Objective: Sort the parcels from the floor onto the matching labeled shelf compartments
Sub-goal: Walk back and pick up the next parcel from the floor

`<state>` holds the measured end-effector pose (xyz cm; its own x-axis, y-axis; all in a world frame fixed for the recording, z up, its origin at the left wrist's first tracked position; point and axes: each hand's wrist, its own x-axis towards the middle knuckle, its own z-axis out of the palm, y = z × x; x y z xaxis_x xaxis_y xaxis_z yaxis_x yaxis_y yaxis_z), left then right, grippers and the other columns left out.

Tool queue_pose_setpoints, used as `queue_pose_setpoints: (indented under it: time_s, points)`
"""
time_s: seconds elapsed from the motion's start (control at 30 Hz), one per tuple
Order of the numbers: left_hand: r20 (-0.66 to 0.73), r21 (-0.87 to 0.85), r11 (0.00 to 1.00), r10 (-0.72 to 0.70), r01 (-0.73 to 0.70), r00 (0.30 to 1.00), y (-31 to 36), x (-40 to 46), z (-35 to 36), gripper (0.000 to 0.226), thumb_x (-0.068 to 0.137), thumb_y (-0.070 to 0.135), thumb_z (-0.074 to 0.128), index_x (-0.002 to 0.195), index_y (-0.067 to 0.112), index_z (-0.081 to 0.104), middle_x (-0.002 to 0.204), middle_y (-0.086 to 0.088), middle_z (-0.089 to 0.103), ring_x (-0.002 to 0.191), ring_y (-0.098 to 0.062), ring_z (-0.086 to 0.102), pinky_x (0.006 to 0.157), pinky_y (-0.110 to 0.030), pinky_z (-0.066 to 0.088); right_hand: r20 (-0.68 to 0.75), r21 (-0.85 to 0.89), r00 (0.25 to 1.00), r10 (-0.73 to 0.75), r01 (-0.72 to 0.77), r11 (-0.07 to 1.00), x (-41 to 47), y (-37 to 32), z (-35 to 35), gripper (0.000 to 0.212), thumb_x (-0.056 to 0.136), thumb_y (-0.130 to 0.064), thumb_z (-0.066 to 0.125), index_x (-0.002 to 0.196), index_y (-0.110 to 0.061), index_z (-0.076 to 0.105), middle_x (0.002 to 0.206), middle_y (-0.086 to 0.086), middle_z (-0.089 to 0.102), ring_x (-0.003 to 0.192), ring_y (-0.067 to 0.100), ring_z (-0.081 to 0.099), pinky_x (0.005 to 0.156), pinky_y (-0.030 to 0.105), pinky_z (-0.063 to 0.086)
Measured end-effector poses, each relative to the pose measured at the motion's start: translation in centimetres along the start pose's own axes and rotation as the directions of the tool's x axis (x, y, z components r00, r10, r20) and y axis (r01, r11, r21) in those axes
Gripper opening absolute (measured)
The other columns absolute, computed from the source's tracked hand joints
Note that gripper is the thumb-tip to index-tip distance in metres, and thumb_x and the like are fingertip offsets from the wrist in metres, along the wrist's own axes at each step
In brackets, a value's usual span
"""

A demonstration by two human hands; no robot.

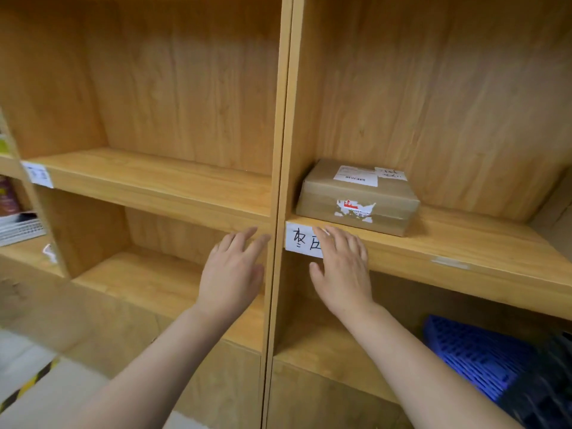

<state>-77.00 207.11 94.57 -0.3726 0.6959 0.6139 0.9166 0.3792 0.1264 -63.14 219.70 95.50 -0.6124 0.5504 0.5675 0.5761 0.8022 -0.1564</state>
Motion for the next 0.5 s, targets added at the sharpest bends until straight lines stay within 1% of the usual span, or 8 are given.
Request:
queue_pose_setpoints:
  time_s: [0.07,0.23,0.37,0.5]
  points:
    - [0.006,0.0,0.999,-0.044,0.044,0.999,-1.6,-1.7,-0.7,0.053,0.075,0.016,0.065,0.126,0.022,0.052,0.133,-0.007,0.053,0.119,-0.029,0.051,0.091,-0.042,0.048,0.047,0.002,0.998,-0.036,0.036,0.999,-0.6,-1.8,0.4,0.058,0.087,-0.026,0.054,0.14,-0.023,0.033,0.146,0.001,0.037,0.135,0.023,0.028,0.116,0.043,0.015]
    - [0.049,-0.002,0.988,-0.155,0.155,0.987,-6.3,-6.5,-2.7,0.054,0.073,0.014,0.066,0.125,0.021,0.054,0.132,-0.009,0.054,0.116,-0.03,0.052,0.087,-0.041,0.048,0.143,0.043,0.985,-0.092,0.087,0.995,-2.4,-6.9,2.0,0.058,0.089,-0.027,0.051,0.142,-0.026,0.029,0.15,0.0,0.032,0.139,0.021,0.022,0.117,0.04,0.01]
    - [0.109,0.021,0.961,-0.278,0.277,0.954,-11.7,-12.7,-5.6,0.052,0.077,0.018,0.062,0.128,0.023,0.05,0.135,-0.006,0.051,0.116,-0.029,0.052,0.089,-0.039,0.047,0.239,0.109,0.953,-0.184,0.162,0.981,-4.6,-13.8,4.0,0.056,0.09,-0.027,0.05,0.142,-0.027,0.029,0.152,0.0,0.028,0.14,0.021,0.022,0.117,0.039,0.01]
    - [0.158,0.051,0.922,-0.388,0.385,0.908,-17.3,-19.4,-8.8,0.051,0.079,0.019,0.061,0.128,0.022,0.05,0.132,-0.003,0.054,0.112,-0.027,0.055,0.084,-0.036,0.049,0.332,0.154,0.906,-0.263,0.223,0.963,-7.7,-21.7,6.1,0.056,0.091,-0.028,0.05,0.143,-0.026,0.029,0.152,-0.001,0.028,0.139,0.022,0.023,0.117,0.04,0.011]
